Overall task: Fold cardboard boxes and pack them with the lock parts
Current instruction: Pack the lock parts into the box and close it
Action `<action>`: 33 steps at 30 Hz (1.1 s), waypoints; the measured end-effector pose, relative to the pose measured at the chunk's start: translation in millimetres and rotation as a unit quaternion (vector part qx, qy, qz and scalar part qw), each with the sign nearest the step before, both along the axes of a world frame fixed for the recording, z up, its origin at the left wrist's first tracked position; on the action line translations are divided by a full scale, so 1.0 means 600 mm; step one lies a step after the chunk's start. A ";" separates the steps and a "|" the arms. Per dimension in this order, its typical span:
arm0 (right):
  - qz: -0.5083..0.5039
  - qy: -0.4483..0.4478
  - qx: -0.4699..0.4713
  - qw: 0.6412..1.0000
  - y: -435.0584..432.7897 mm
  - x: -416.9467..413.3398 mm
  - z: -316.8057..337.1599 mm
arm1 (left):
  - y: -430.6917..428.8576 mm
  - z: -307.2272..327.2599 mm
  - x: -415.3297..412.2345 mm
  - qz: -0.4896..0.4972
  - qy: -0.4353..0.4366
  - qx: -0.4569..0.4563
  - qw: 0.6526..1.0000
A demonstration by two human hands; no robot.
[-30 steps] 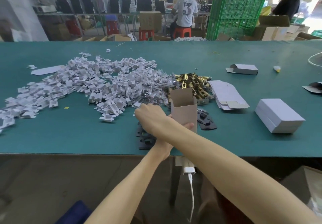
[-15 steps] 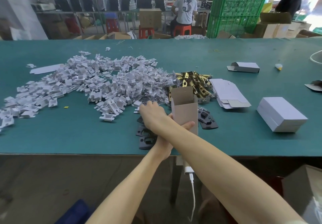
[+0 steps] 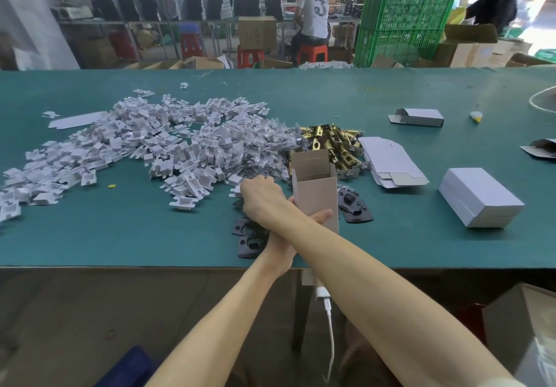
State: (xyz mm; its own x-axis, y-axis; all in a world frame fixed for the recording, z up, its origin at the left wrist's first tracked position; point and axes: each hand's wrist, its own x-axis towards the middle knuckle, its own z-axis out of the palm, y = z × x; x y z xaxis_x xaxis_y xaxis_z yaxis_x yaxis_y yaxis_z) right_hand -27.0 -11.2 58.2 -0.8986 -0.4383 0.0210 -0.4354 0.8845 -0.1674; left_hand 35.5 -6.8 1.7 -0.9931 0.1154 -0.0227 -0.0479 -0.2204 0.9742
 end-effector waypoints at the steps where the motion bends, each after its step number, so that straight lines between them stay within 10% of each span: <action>1: -0.001 0.003 -0.003 1.000 -0.001 0.001 -0.001 | 0.000 0.000 -0.001 0.002 0.000 0.000 1.000; 33: 0.052 0.022 0.014 0.998 -0.023 -0.009 -0.010 | -0.006 -0.004 -0.006 0.002 -0.029 0.045 0.999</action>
State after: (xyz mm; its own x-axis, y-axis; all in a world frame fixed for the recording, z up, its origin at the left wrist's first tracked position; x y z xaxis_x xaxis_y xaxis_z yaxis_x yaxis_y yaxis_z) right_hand -32.2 -25.2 52.0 -0.8469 -0.5298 0.0456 -0.5311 0.8385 -0.1219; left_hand 32.1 -10.6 -0.6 -0.9908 0.1160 -0.0697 -0.1024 -0.3063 0.9464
